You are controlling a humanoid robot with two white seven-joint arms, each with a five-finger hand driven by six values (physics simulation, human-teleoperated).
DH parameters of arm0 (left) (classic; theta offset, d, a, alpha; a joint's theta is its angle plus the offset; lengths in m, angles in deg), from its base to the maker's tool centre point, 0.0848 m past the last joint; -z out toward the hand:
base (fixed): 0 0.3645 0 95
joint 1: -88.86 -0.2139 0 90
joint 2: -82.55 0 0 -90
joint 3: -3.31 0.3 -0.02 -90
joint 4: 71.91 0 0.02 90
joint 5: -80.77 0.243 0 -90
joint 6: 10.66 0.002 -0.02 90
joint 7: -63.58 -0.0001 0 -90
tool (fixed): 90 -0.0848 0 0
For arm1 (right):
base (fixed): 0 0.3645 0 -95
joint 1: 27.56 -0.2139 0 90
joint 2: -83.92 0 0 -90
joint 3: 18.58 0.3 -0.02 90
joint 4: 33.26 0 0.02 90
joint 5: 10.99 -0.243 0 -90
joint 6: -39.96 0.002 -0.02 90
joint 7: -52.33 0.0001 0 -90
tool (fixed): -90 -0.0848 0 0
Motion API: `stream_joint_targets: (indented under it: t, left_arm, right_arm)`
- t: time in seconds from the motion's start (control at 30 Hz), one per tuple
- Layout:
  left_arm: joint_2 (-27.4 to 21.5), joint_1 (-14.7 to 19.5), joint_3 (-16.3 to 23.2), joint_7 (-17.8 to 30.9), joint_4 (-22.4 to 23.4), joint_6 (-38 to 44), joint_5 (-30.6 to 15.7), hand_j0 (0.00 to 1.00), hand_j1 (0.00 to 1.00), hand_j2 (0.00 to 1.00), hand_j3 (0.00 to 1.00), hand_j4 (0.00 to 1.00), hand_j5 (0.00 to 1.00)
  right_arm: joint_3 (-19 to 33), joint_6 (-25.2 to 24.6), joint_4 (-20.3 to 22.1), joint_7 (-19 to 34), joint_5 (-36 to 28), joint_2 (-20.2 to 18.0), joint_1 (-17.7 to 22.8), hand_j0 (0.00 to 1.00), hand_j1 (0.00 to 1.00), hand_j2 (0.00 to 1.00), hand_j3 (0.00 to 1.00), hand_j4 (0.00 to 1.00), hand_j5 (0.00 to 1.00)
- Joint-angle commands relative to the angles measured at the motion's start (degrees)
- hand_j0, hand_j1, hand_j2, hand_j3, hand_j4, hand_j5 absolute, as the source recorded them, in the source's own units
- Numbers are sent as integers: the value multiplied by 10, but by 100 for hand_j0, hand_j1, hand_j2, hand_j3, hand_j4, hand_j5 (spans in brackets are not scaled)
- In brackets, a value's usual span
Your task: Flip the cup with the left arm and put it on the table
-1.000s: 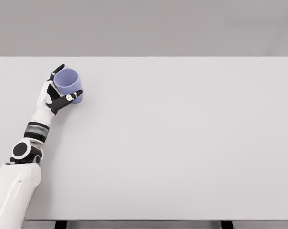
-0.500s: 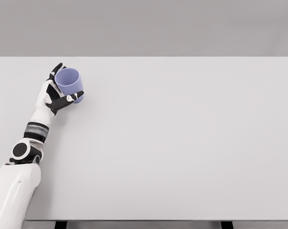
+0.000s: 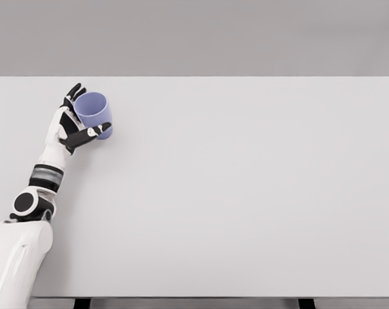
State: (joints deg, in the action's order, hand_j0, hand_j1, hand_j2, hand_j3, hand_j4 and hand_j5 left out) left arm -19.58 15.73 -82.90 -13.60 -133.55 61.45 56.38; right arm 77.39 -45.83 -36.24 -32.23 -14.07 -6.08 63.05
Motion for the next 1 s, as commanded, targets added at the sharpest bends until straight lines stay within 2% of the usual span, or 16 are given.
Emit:
stream_joint_targets:
  t: [0.0,0.2,0.53,0.6,0.7,0.83,0.97]
  left_arm:
    - [-2,0,-1,0,-3,0,-2,100,100,100,100,100,100]
    - [-9,-3,-3,0,-3,0,-3,100,100,100,100,100,100]
    - [-32,-11,-9,0,-23,0,-7,99,99,99,99,99,99]
    - [-35,-22,-11,0,-37,0,-8,100,100,100,100,100,100]
    - [-57,-25,-14,0,-48,0,-11,99,99,99,99,99,99]
    - [-98,-48,-17,2,-81,0,-33,99,99,99,99,99,99]
    - [-144,-64,-18,5,-110,-1,-35,99,99,99,99,99,99]
  right_arm:
    - [0,0,0,0,0,0,0,100,100,100,100,100,100]
    - [0,0,0,0,0,0,0,100,100,100,100,100,100]
    - [0,0,0,0,0,0,0,100,100,100,100,100,100]
    - [0,0,0,0,0,0,0,100,100,100,100,100,100]
    - [0,0,0,0,0,0,0,100,100,100,100,100,100]
    - [0,0,0,0,0,0,0,100,100,100,100,100,100]
    - [0,0,0,0,0,0,0,100,100,100,100,100,100]
